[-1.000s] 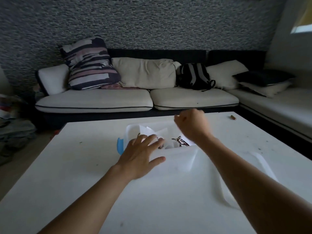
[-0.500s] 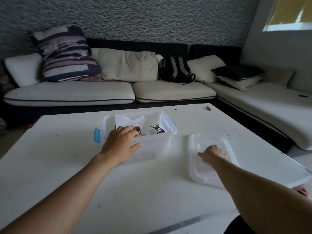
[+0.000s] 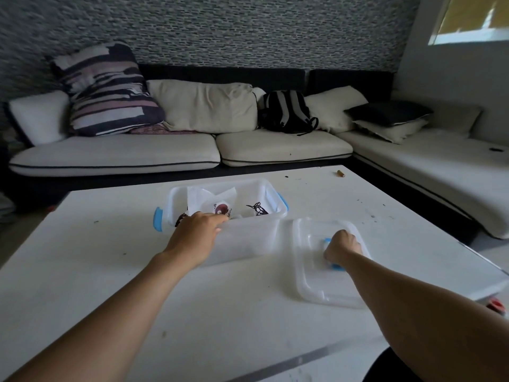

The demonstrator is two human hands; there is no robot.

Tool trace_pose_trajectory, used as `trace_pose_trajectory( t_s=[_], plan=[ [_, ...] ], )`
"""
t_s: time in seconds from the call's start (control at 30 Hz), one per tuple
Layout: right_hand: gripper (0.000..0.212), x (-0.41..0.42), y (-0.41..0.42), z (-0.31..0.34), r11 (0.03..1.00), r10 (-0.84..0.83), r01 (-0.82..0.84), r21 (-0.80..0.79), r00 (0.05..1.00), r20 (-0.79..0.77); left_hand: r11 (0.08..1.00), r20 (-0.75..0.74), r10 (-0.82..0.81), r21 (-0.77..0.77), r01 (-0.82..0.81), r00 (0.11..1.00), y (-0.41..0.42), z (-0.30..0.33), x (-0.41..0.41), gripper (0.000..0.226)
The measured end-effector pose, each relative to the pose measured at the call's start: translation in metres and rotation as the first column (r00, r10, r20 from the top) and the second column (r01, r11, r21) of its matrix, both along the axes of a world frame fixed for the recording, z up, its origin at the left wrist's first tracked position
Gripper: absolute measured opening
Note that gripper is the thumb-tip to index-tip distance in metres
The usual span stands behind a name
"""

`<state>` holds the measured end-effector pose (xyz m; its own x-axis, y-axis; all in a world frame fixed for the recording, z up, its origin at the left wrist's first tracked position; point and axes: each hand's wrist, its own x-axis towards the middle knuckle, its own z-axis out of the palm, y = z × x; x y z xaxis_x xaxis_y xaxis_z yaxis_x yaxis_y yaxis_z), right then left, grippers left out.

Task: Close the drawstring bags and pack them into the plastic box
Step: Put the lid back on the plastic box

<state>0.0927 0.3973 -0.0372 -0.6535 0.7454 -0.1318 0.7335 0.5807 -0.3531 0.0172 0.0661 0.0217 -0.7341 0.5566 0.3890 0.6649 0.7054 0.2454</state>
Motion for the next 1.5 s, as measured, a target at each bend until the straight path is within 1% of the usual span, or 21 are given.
trace_pose_trajectory(
  t_s=[0.13,0.23,0.3,0.37,0.43,0.5,0.6,0.67,0.77,0.87,0.9,0.93,0.97,1.0,1.13,1.23,1.27,1.33,1.4,1.43,1.5],
  plan=[
    [0.014,0.002,0.001,0.008,1.0,0.012,-0.012,0.01,1.0,-0.025,1.0,0.016,-0.016,0.007,0.016,1.0,-0.001,-0.002,-0.001,0.018],
    [0.016,0.001,0.008,0.03,1.0,-0.005,0.005,-0.003,0.994,-0.114,0.999,0.065,-0.023,0.029,0.021,0.998,-0.007,-0.001,-0.004,0.021],
    [0.019,-0.002,0.017,0.057,0.997,-0.048,0.031,-0.069,0.963,-0.267,0.999,0.09,-0.012,0.035,0.009,0.996,-0.01,0.0,-0.004,0.025],
    [0.023,-0.005,0.021,0.088,0.991,-0.065,0.001,-0.135,0.881,-0.469,0.999,0.128,-0.009,0.033,0.005,0.992,-0.014,0.001,-0.005,0.029],
    [0.018,-0.008,0.006,0.117,0.985,0.058,-0.145,-0.09,0.78,-0.623,0.999,0.198,-0.008,0.044,-0.001,0.98,-0.021,0.002,-0.007,0.03],
    [0.01,-0.012,-0.028,0.139,0.935,0.288,-0.354,0.039,0.687,-0.667,0.999,0.255,-0.027,0.049,0.015,0.967,-0.028,0.005,-0.006,0.029],
    [0.018,-0.028,-0.08,0.148,0.758,0.624,-0.598,0.263,0.545,-0.56,0.998,0.281,-0.059,-0.009,0.064,0.958,-0.037,0.016,0.007,0.034],
    [0.021,-0.044,-0.107,0.144,0.671,0.73,-0.665,0.33,0.513,-0.452,1.0,0.311,0.013,-0.005,-0.012,0.95,-0.053,0.029,0.017,0.05],
    [0.024,-0.06,-0.134,0.133,0.606,0.793,-0.727,0.324,0.522,-0.312,0.971,0.401,0.118,0.144,-0.19,0.909,-0.084,0.052,0.024,0.068],
    [0.024,-0.071,-0.154,0.118,0.565,0.824,-0.78,0.269,0.52,-0.224,0.829,0.365,0.313,0.346,-0.44,0.877,-0.1,0.054,0.015,0.078],
    [0.023,-0.075,-0.164,0.114,0.553,0.832,-0.791,0.26,0.509,-0.22,0.786,0.377,0.343,0.387,-0.483,0.86,-0.104,0.049,0.01,0.071],
    [0.022,-0.079,-0.169,0.109,0.549,0.834,-0.797,0.252,0.505,-0.223,0.762,0.411,0.329,0.415,-0.496,0.85,-0.103,0.043,0.006,0.056],
    [0.023,-0.083,-0.173,0.106,0.55,0.833,-0.798,0.247,0.5,-0.238,0.765,0.446,0.306,0.41,-0.496,0.841,-0.101,0.036,0.002,0.041],
    [0.023,-0.084,-0.174,0.103,0.559,0.825,-0.793,0.24,0.506,-0.25,0.791,0.46,0.285,0.382,-0.478,0.841,-0.096,0.028,-0.001,0.034],
    [0.025,-0.095,-0.173,0.098,0.583,0.807,-0.771,0.255,0.517,-0.284,0.845,0.345,0.319,0.319,-0.43,0.883,-0.081,0.008,-0.011,0.04],
    [0.024,-0.097,-0.166,0.099,0.578,0.807,-0.786,0.222,0.508,-0.301,0.837,0.358,0.289,0.356,-0.416,0.888,-0.075,0.0,-0.016,0.038],
    [0.022,-0.096,-0.162,0.1,0.602,0.787,-0.763,0.233,0.517,-0.337,0.826,0.365,0.289,0.373,-0.423,0.885,-0.074,-0.001,-0.017,0.039],
    [0.023,-0.094,-0.145,0.099,0.711,0.698,-0.635,0.302,0.588,-0.408,0.823,0.363,0.287,0.381,-0.422,0.886,-0.072,-0.002,-0.021,0.04],
    [0.035,-0.087,-0.124,0.096,0.792,0.604,-0.513,0.332,0.74,-0.296,0.835,0.368,0.28,0.362,-0.414,0.887,-0.071,-0.003,-0.025,0.042],
    [0.041,-0.084,-0.117,0.093,0.813,0.57,-0.508,0.283,0.793,-0.215,0.844,0.38,0.273,0.346,-0.409,0.884,-0.07,-0.003,-0.027,0.043],
    [0.046,-0.083,-0.107,0.09,0.82,0.571,-0.553,0.148,0.809,-0.14,0.863,0.416,0.257,0.308,-0.401,0.872,-0.07,-0.001,-0.031,0.046]
  ],
)
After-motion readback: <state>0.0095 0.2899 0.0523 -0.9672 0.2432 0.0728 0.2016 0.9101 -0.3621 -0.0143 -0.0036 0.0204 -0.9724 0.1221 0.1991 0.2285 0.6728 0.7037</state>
